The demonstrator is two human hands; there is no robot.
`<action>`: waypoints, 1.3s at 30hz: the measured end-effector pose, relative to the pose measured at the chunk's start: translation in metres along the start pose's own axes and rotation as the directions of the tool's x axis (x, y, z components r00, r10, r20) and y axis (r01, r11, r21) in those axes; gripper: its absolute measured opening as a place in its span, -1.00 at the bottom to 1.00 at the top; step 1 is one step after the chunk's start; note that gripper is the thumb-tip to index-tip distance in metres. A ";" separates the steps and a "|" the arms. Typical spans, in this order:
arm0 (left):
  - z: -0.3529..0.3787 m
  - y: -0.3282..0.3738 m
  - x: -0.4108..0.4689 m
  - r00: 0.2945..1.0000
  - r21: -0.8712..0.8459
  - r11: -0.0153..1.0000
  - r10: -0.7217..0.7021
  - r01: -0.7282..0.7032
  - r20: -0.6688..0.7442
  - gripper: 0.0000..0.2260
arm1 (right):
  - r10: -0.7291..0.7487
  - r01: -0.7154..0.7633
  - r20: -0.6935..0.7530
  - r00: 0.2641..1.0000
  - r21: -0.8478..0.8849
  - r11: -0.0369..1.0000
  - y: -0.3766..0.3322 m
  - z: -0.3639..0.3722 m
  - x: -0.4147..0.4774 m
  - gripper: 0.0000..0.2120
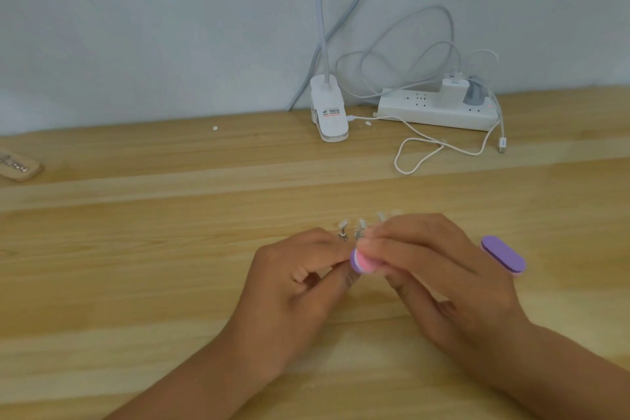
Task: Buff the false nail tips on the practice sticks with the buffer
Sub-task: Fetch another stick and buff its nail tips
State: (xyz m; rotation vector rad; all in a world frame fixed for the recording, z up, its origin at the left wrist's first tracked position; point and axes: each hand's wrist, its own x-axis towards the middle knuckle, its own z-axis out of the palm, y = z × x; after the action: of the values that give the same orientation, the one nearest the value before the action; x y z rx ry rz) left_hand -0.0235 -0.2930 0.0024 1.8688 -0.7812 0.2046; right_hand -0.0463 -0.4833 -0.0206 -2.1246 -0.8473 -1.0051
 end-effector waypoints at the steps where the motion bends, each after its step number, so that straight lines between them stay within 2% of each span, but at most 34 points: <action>1: 0.000 0.000 0.000 1.000 0.000 1.000 0.004 -0.004 0.005 -0.90 | -0.011 0.011 0.006 1.000 0.002 1.000 -0.001 0.000 0.000 -0.77; 5: 0.000 -0.001 0.001 1.000 -0.033 0.999 -0.012 0.012 -0.006 -0.92 | 0.047 -0.047 -0.015 0.999 0.022 0.999 -0.001 -0.002 0.002 -0.78; 8: -0.001 0.001 0.000 1.000 -0.077 0.997 -0.002 0.003 0.013 -0.89 | 0.024 -0.023 -0.016 1.000 0.049 0.999 -0.006 0.000 0.001 -0.79; 13: 0.000 -0.002 -0.002 0.991 -0.166 0.977 -0.127 0.133 0.049 -0.91 | 0.073 -0.073 -0.038 0.997 -0.004 0.997 -0.003 -0.004 0.003 -0.80; 17: -0.001 -0.001 -0.002 0.986 -0.208 0.964 -0.152 0.163 0.070 -0.86 | 0.020 -0.020 -0.029 0.999 0.016 1.000 -0.009 -0.001 0.001 -0.79; 22: -0.001 -0.002 -0.002 0.965 -0.310 0.914 -0.238 0.262 0.113 -0.88 | 0.152 -0.157 -0.093 0.984 -0.054 0.986 0.002 -0.010 0.004 -0.78; 27: -0.001 0.000 -0.001 0.961 -0.342 0.901 -0.219 0.266 0.171 -0.88 | 0.011 -0.011 -0.053 0.999 0.002 1.000 -0.006 -0.005 0.002 -0.79; 36: -0.002 0.001 -0.001 0.942 -0.354 0.879 -0.253 0.318 0.220 -0.87 | -0.004 0.003 -0.051 0.999 -0.021 1.000 -0.002 -0.006 0.001 -0.75; 39: -0.001 0.002 -0.001 0.945 -0.378 0.875 -0.224 0.302 0.238 -0.85 | -0.026 0.025 -0.047 0.999 -0.007 1.000 -0.005 -0.005 0.000 -0.70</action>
State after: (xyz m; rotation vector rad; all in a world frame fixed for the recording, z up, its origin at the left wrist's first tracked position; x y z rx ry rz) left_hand -0.0255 -0.2920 0.0041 1.5799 -0.6254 -0.2976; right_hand -0.0520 -0.4844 -0.0169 -2.0917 -0.8510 -1.0683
